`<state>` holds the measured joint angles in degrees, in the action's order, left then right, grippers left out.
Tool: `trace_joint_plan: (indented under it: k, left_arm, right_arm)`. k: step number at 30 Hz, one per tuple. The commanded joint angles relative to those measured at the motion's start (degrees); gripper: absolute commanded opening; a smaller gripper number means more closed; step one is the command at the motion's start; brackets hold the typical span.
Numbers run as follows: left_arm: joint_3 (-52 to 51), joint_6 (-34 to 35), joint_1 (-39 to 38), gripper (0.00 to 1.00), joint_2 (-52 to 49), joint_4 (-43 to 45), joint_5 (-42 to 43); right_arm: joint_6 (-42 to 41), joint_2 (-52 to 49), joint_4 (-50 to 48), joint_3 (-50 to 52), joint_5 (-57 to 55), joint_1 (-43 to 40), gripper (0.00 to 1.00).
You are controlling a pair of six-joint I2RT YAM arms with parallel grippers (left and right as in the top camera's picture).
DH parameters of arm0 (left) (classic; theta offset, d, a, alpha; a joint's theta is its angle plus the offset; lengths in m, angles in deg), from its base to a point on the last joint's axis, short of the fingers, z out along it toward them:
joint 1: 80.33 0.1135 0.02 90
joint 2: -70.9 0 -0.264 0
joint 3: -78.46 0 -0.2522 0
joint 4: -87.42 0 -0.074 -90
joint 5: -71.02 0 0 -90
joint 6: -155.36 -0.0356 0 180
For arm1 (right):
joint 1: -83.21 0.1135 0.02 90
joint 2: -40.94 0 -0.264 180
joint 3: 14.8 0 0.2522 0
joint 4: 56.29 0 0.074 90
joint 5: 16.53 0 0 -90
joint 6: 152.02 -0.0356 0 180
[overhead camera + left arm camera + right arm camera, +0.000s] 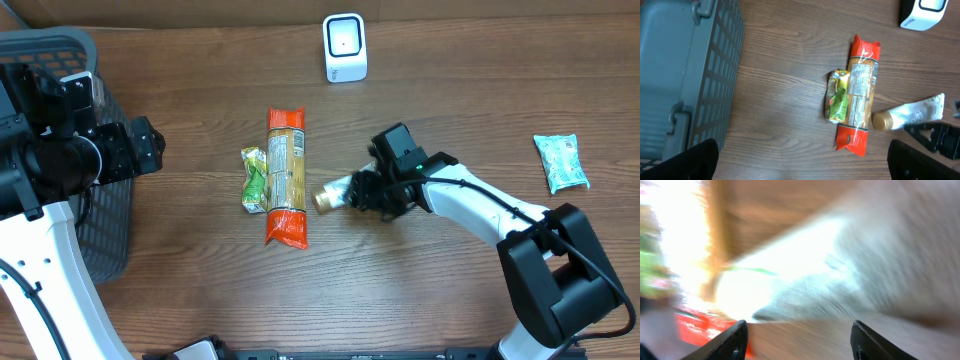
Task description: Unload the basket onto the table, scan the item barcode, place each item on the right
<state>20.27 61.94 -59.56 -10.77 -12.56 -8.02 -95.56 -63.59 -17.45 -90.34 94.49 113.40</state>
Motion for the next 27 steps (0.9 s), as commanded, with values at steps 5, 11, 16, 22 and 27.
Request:
trace_joint_plan:
  k: [5,11,16,22,27]
  left_arm:
    - [0.37,-1.09,0.13,0.99,-0.20,-0.13,0.52]
    - [0.37,-1.11,0.07,0.99,-0.31,-0.11,0.50]
    - [0.37,-1.09,0.11,1.00,-0.31,-0.11,0.50]
    - [0.37,-1.09,0.11,1.00,-0.31,-0.13,0.50]
    - [0.37,-1.09,0.20,1.00,-0.35,-0.11,0.50]
  right_arm:
    - [-0.28,-0.22,-6.78,-2.51,-5.60,3.78,0.65]
    - [17.79,-0.04,3.04,-10.38,-6.40,-0.76,0.76]
    - [26.58,-0.09,5.70,-13.20,-6.43,-3.23,0.51]
    - [26.10,-1.05,7.45,-13.11,-4.26,-0.15,0.04]
    - [23.89,-2.03,6.27,-12.39,-8.07,3.52,0.04]
